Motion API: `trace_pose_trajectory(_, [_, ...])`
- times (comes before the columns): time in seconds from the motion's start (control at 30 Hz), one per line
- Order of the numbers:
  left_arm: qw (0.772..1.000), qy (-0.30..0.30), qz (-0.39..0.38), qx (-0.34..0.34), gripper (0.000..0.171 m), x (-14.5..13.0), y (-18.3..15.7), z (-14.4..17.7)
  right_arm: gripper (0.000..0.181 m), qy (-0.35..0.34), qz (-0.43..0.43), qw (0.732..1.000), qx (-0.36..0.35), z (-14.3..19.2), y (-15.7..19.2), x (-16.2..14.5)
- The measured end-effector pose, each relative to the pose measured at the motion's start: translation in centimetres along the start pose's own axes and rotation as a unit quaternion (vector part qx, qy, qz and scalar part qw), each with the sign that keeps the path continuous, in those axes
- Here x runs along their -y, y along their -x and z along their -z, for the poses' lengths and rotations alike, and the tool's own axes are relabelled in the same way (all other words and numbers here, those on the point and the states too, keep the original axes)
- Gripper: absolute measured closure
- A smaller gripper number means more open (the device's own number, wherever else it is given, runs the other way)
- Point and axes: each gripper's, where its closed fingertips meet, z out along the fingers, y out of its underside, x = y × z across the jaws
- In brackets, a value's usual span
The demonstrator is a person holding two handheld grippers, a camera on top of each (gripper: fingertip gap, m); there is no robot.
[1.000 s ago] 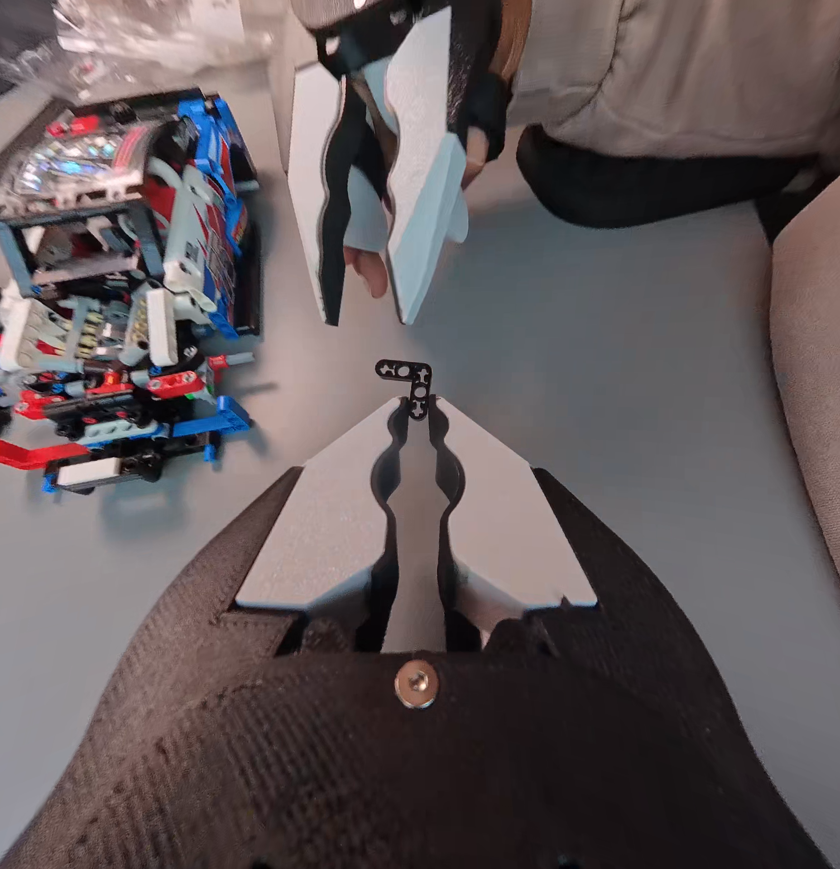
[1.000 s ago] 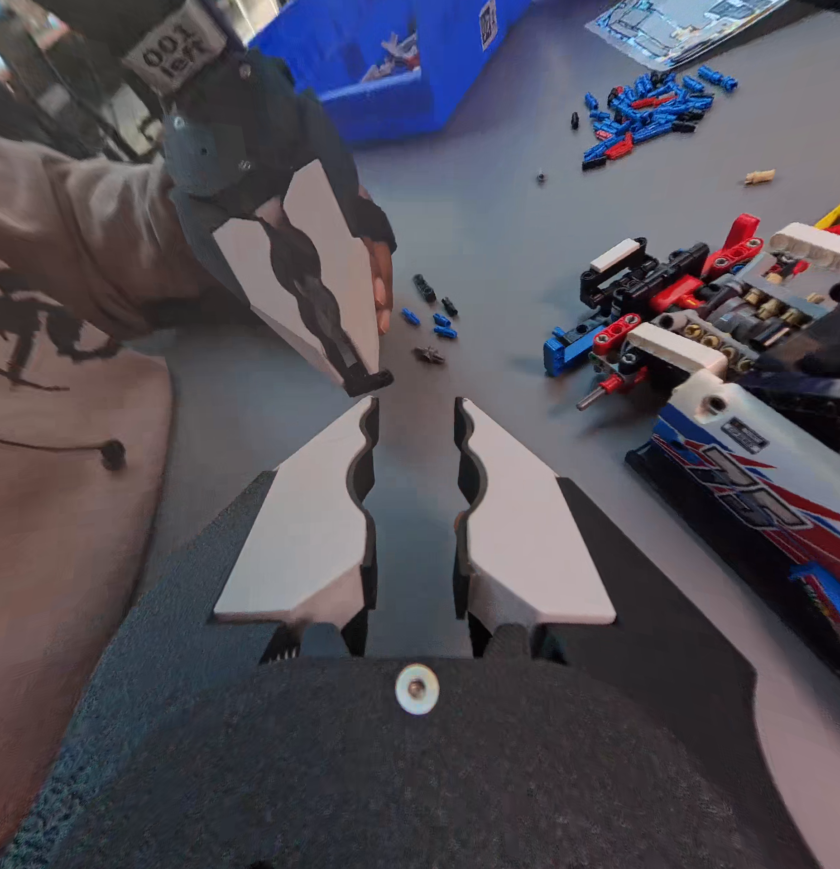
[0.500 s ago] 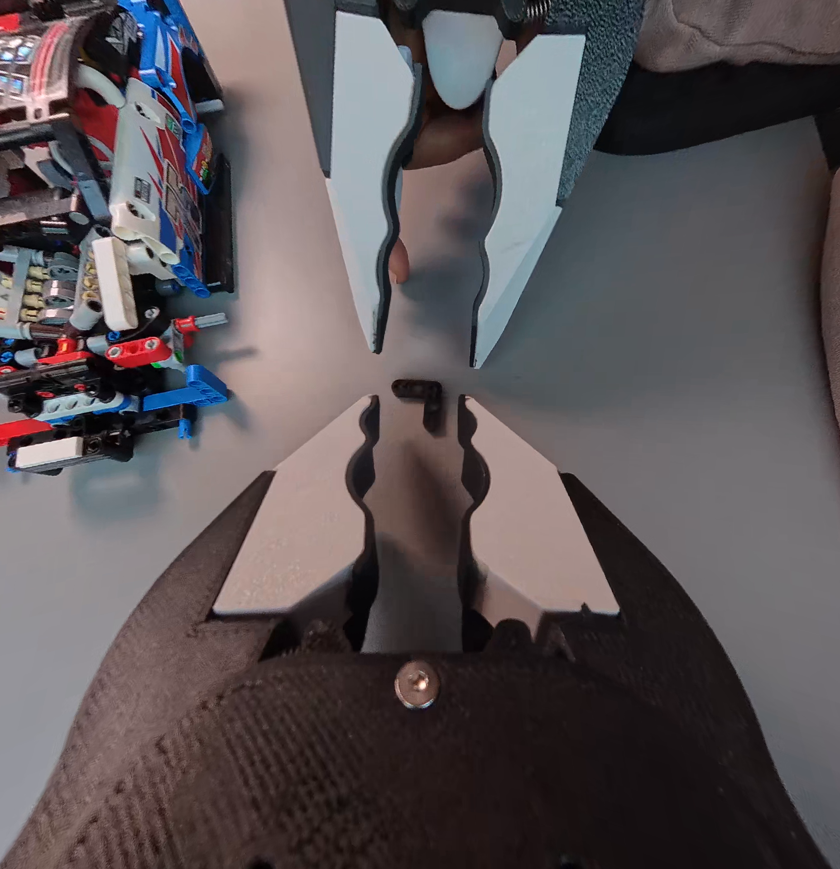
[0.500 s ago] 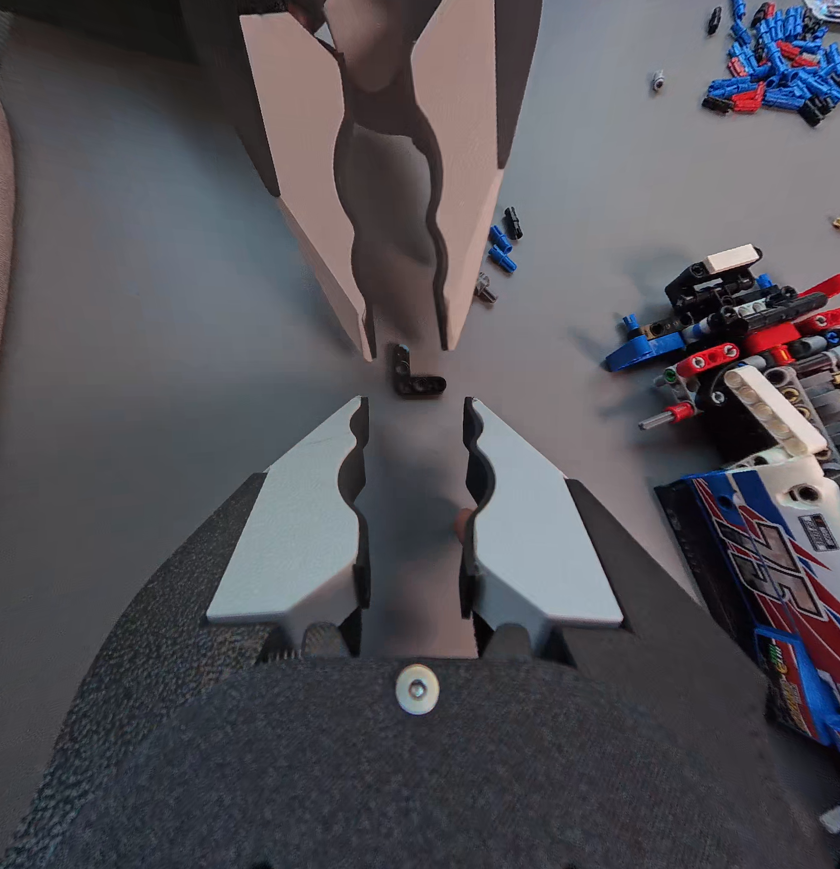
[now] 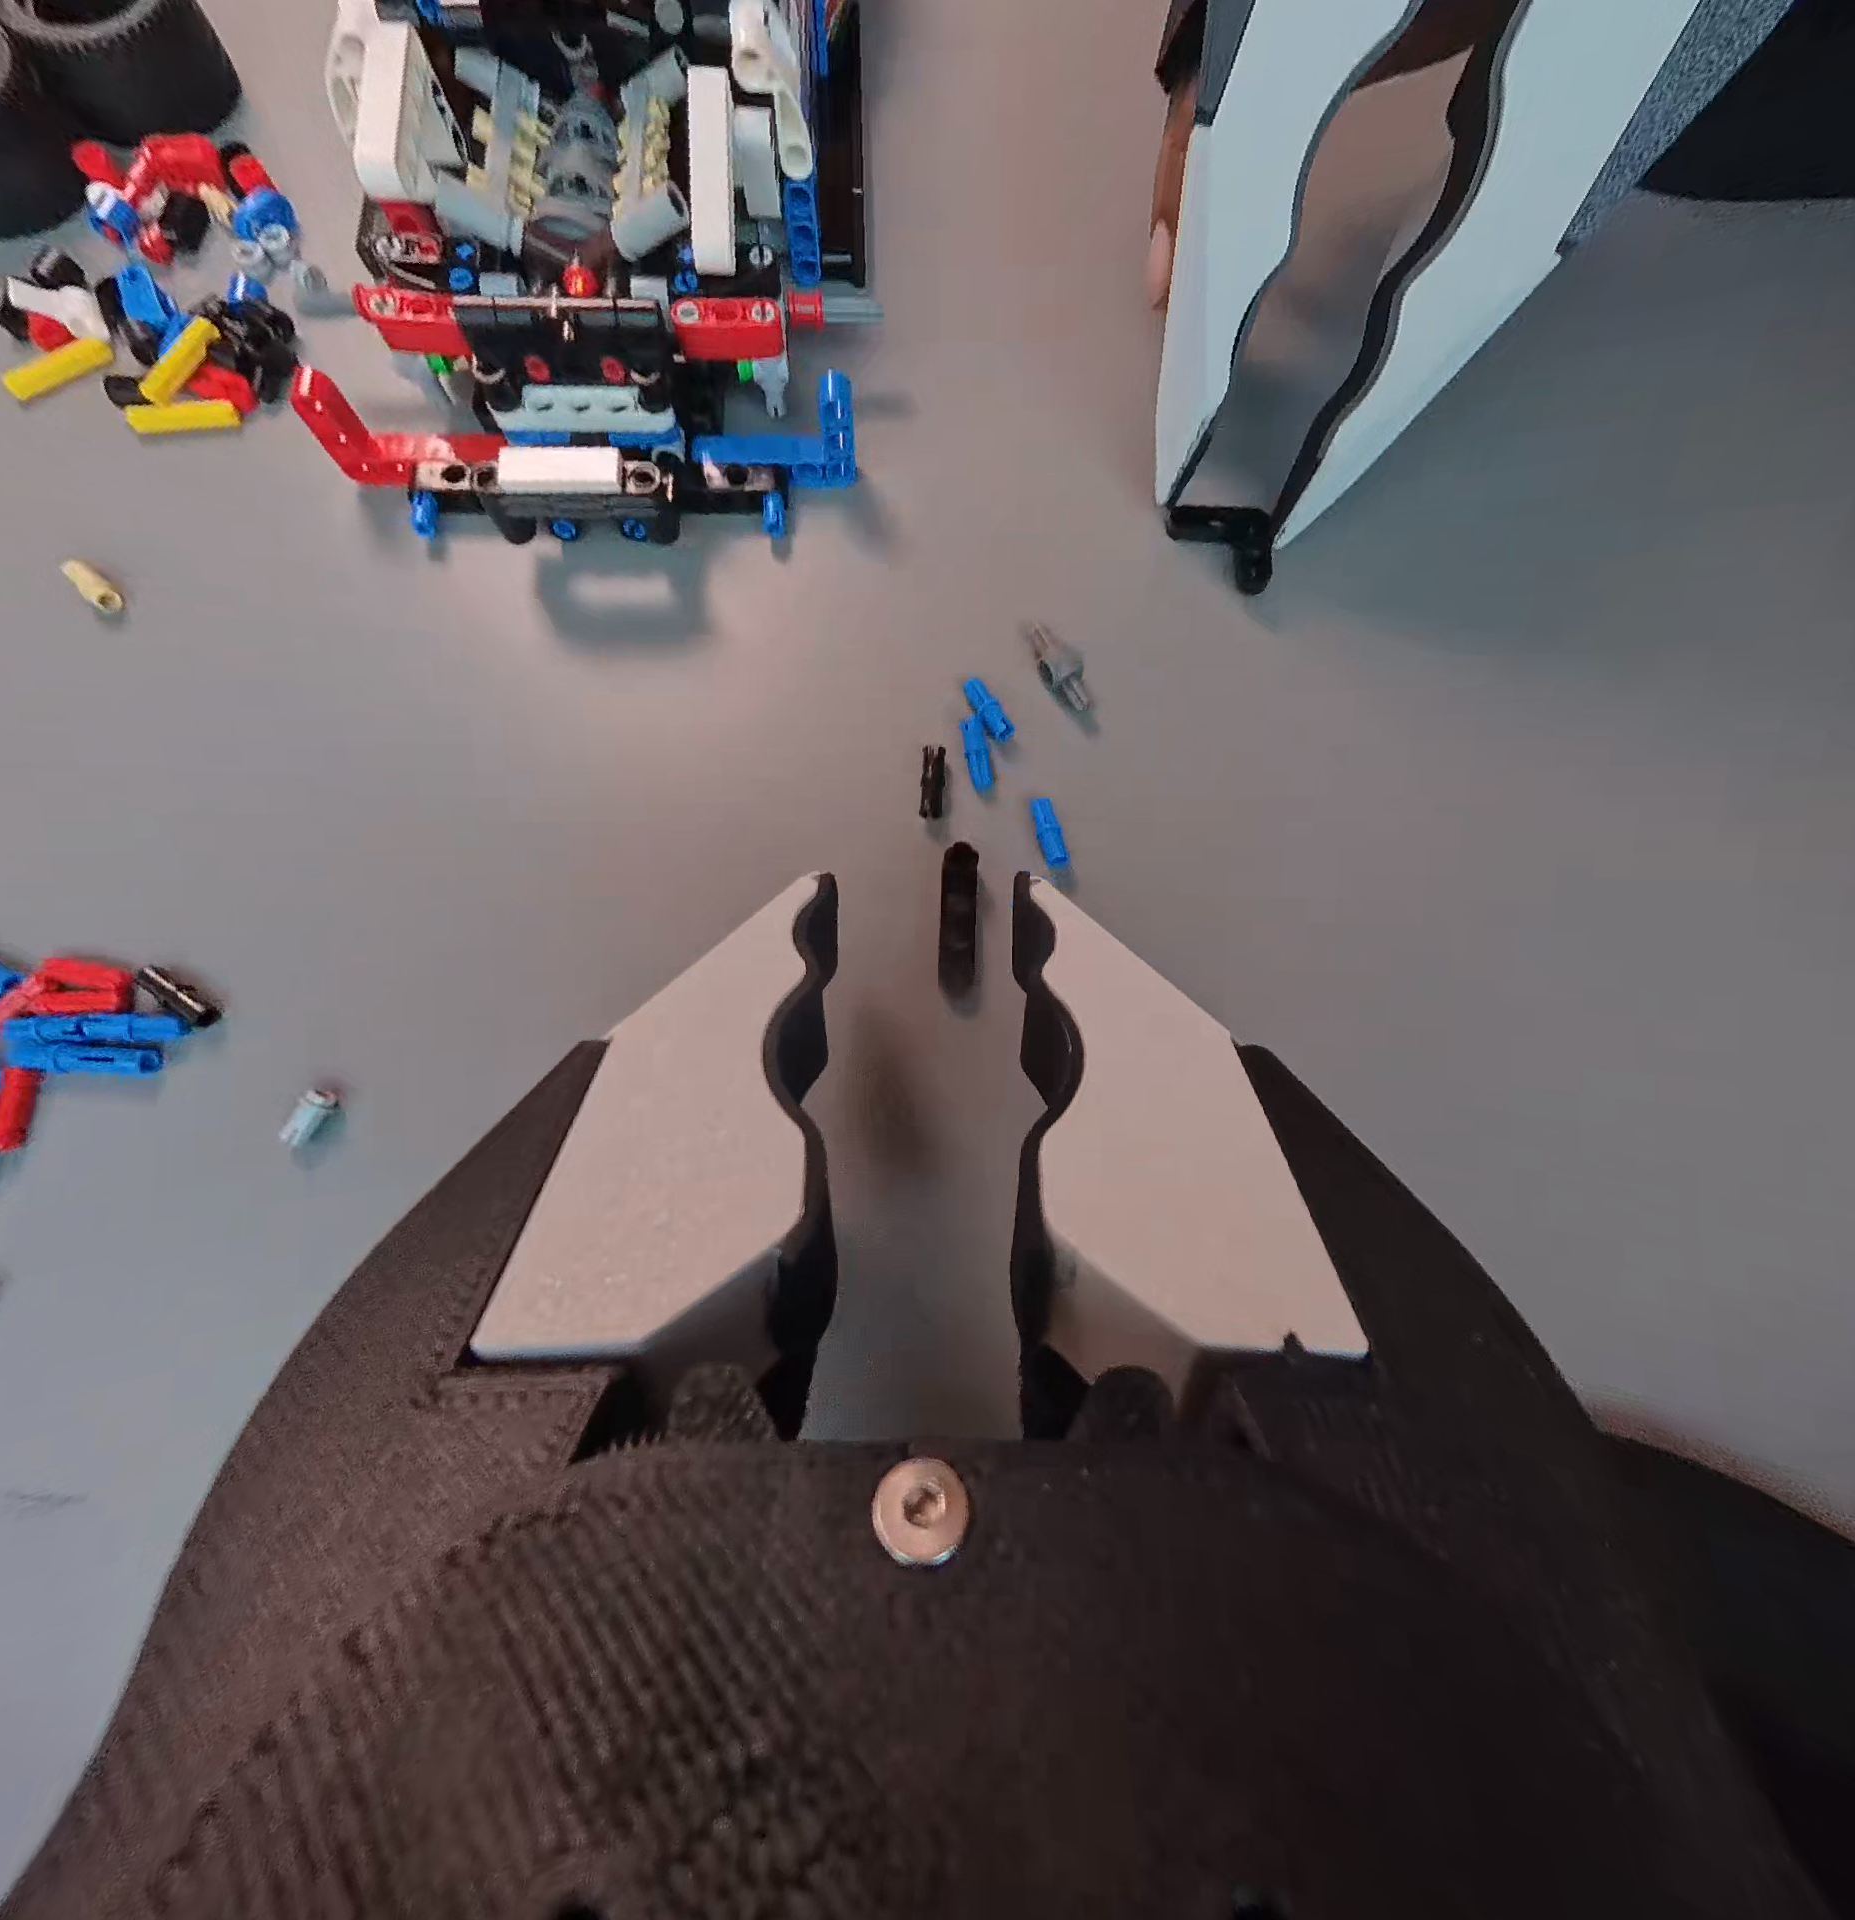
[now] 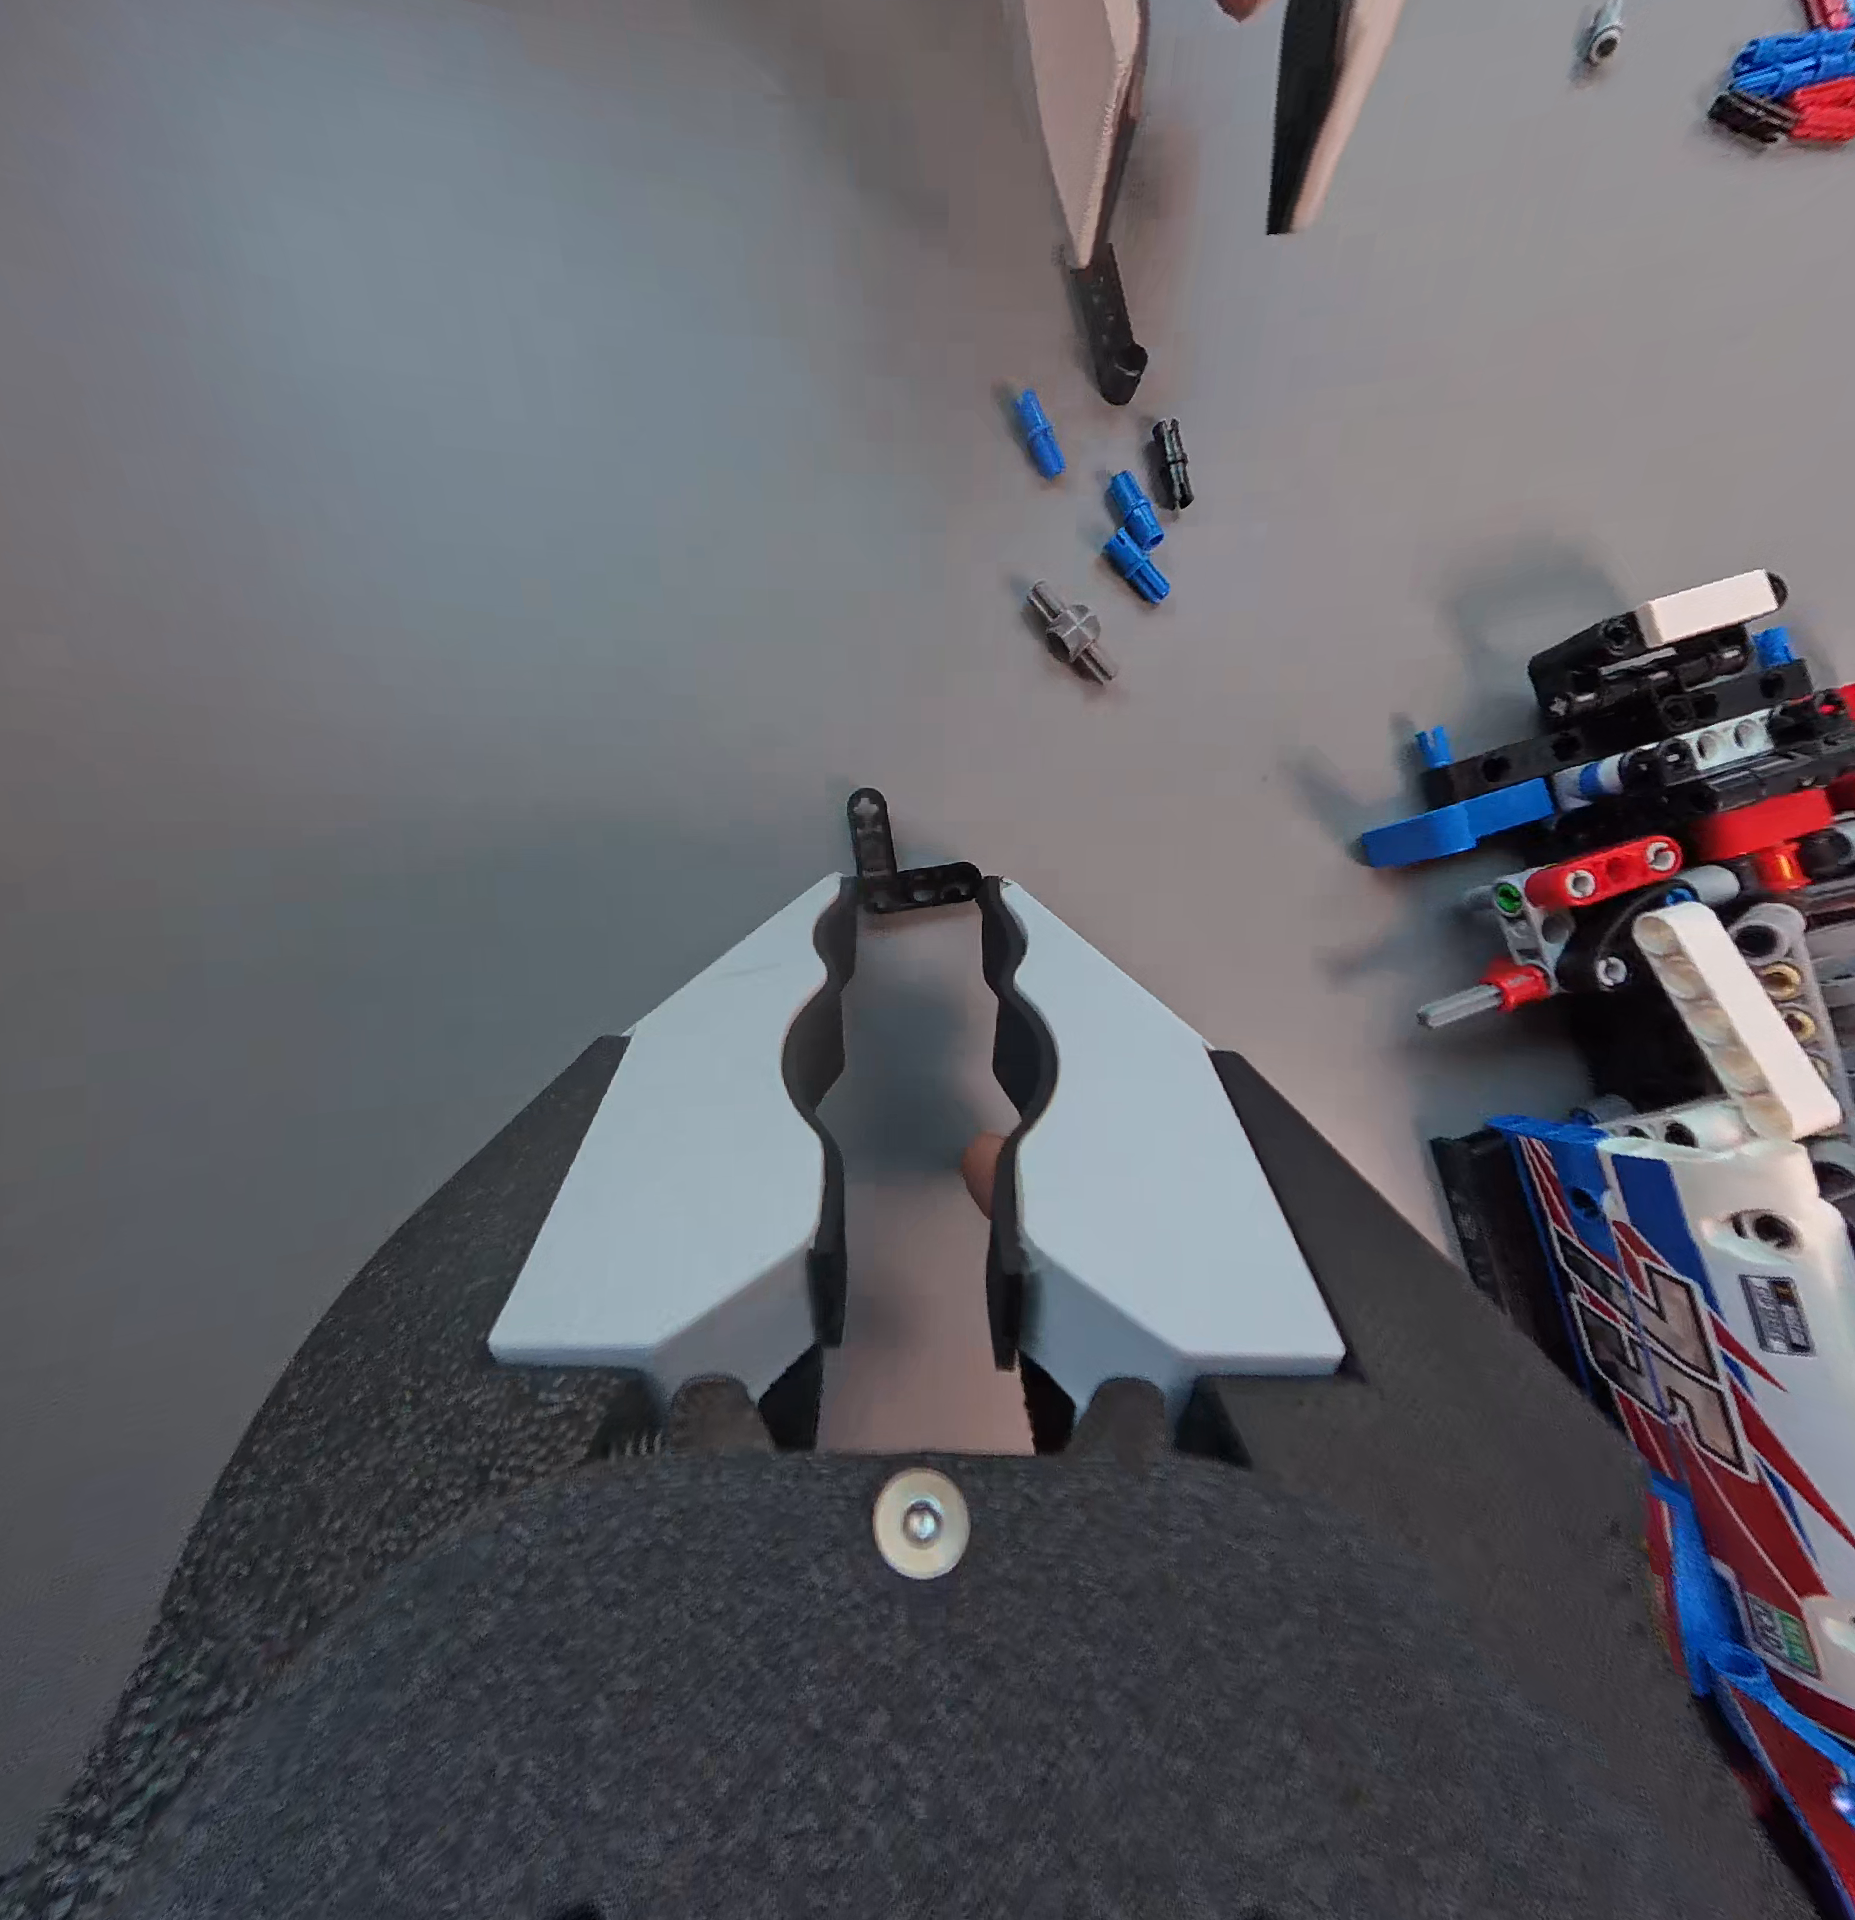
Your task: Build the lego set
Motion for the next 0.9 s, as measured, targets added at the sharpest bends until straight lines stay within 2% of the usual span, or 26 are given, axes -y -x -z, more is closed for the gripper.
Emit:
trace_pose_trajectory(0.1, [1.000, 0.010, 0.009, -0.008, 0.143, -0.9, 0.1, 0.2, 0.160, 0.000, -0.005, 1.000, 0.000, 0.1, -0.3, -0.1])
trace_pose_trajectory(0.5, [0.999, 0.040, -0.015, -0.013, 0.153, -1.5, -0.9, -0.6, 0.160, 0.001, -0.044, 0.998, -0.037, 0.5, -1.0, -0.8])
trace_pose_trajectory(0.6, [0.999, 0.045, -0.020, -0.014, 0.165, -1.7, -1.0, -0.8, 0.160, -0.003, -0.045, 0.998, -0.042, 0.5, -1.0, -0.8])
trace_pose_trajectory(0.67, [0.999, 0.044, -0.020, -0.013, 0.165, -1.7, -1.0, -0.9, 0.160, -0.008, -0.049, 0.998, -0.042, 0.6, -1.0, -0.8])
trace_pose_trajectory(0.9, [0.999, 0.037, -0.020, 0.005, 0.165, -1.4, -0.3, -1.1, 0.159, -0.091, -0.079, 0.992, -0.048, 2.2, -1.9, 0.7])
